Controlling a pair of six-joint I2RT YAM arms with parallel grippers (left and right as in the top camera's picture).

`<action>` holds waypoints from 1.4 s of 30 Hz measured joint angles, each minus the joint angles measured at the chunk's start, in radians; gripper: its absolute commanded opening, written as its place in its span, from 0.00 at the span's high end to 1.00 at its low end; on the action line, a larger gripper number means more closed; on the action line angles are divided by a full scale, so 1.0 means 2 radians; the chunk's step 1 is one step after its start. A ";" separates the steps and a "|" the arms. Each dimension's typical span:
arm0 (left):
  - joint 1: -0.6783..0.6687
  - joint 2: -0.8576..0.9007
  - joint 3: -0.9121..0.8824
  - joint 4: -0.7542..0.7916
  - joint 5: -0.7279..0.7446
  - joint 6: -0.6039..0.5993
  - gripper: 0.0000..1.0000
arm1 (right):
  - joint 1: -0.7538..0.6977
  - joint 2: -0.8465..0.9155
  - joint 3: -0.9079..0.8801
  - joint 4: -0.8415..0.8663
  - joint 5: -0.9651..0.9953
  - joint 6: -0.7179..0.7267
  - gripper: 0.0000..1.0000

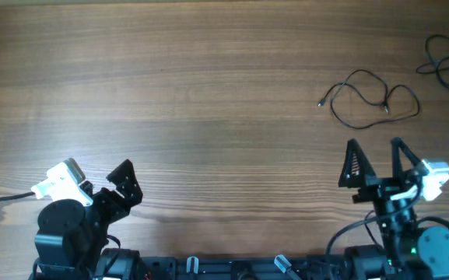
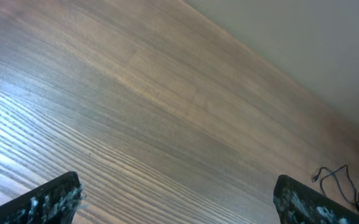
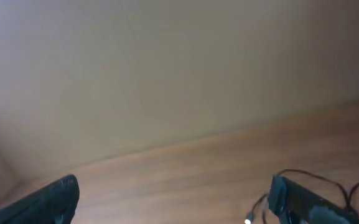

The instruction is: Untangle cables

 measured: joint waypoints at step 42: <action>0.000 0.000 0.000 0.000 0.000 0.000 0.00 | -0.046 -0.061 -0.254 0.163 0.002 -0.126 0.00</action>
